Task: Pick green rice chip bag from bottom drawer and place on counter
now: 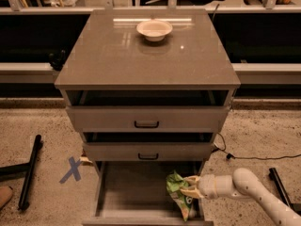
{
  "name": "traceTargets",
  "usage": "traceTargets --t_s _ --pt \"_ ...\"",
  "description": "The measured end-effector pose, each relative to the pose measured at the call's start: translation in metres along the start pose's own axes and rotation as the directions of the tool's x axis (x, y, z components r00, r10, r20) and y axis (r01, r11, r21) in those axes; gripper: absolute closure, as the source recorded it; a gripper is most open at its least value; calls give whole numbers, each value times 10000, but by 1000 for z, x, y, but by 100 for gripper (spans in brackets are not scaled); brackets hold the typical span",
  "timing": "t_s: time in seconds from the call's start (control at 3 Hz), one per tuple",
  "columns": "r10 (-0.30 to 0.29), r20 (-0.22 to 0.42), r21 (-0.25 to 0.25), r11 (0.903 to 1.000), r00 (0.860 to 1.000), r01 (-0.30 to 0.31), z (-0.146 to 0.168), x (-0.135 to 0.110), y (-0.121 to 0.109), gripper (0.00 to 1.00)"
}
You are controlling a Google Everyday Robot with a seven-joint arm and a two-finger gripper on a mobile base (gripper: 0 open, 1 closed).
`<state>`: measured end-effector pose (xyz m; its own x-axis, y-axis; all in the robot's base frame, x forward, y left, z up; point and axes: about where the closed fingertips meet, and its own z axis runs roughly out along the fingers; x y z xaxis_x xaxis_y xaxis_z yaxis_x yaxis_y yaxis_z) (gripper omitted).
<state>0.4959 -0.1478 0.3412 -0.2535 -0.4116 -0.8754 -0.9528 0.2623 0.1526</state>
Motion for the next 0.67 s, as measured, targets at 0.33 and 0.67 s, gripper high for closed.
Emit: traceTargets --t_s 0.33,0.67 --pt "11 -4 -64 10000 10000 -11 2 1 1 100" --pt "-537 14 195 9984 9986 536 -16 -28 3 100"
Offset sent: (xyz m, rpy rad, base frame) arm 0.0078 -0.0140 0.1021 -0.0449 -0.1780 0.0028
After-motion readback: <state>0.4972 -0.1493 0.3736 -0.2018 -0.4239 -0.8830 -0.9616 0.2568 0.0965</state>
